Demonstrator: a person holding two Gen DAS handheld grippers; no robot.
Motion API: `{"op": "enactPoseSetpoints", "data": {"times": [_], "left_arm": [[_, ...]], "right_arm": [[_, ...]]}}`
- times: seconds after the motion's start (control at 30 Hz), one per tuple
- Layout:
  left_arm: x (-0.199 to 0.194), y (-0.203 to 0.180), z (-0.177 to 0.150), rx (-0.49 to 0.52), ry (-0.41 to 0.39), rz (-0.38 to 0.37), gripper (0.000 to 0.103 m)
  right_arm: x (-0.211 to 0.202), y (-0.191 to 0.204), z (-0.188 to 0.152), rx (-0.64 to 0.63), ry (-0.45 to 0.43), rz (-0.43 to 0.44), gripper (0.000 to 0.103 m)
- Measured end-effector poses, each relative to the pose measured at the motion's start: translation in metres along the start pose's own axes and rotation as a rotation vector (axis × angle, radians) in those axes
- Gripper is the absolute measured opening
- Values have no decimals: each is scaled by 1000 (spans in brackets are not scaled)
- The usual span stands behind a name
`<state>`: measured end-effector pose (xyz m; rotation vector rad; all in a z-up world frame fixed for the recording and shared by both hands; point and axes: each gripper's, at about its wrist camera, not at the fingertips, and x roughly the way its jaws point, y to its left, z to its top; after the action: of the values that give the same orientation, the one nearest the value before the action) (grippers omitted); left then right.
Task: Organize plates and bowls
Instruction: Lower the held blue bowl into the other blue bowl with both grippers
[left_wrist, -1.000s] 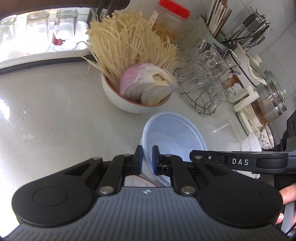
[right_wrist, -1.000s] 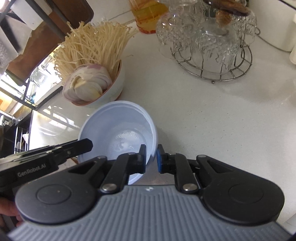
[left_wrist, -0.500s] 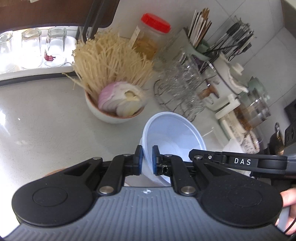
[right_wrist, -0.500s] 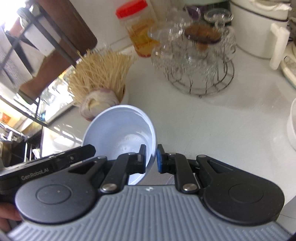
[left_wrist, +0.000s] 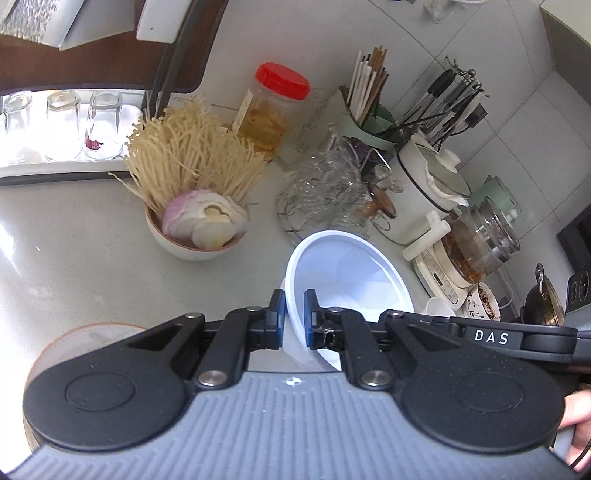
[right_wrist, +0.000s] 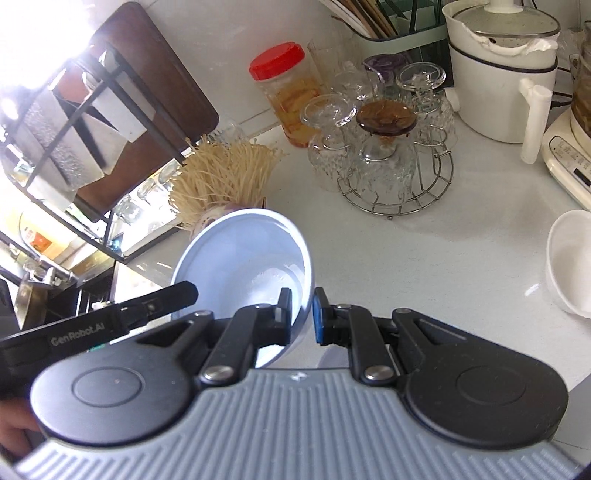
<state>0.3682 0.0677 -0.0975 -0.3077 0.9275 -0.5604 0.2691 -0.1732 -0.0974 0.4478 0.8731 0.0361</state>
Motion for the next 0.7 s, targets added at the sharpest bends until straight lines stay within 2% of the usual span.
{"op": "enactPoseSetpoints", "data": {"times": [0.3, 0.7], "left_arm": [[-6, -22, -30, -50, 0, 26, 12], [23, -47, -54, 1, 60, 68, 12]], "right_arm": [[-21, -14, -12, -34, -28, 3, 14], [-19, -45, -36, -19, 35, -50, 15]]}}
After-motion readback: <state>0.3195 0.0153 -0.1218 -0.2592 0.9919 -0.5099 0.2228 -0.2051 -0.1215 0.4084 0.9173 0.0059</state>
